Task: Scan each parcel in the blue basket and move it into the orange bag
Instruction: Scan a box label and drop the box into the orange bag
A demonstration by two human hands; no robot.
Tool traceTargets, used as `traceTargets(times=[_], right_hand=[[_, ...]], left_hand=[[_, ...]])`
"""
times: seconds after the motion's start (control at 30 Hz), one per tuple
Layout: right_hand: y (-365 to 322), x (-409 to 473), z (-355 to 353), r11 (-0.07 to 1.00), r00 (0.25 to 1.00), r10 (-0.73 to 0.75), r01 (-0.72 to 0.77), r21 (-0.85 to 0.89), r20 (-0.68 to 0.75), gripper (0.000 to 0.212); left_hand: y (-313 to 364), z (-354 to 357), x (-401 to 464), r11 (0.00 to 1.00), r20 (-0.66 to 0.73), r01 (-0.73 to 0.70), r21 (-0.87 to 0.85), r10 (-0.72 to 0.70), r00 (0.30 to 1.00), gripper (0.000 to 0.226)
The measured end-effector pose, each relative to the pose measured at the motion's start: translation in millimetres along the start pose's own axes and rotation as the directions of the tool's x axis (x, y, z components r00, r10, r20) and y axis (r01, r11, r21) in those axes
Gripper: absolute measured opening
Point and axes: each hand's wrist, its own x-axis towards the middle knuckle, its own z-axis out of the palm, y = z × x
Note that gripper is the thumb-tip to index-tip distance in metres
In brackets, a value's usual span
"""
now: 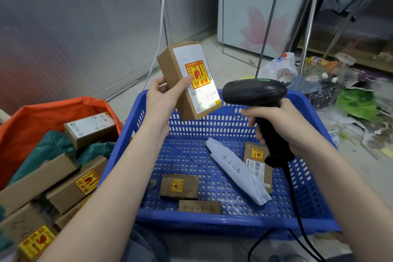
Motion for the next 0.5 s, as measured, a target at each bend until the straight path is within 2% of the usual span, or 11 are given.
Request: traceTargets(times=[0.5], right_hand=[[2.1, 1.0, -1.5, 1.000, 1.000, -0.006, 0.006, 0.003, 0.007, 0.025]], left_hand=[[0.2, -3.5, 1.5, 1.000, -0.004, -0.015, -0.007, 0.015, 1.000, 0.057]])
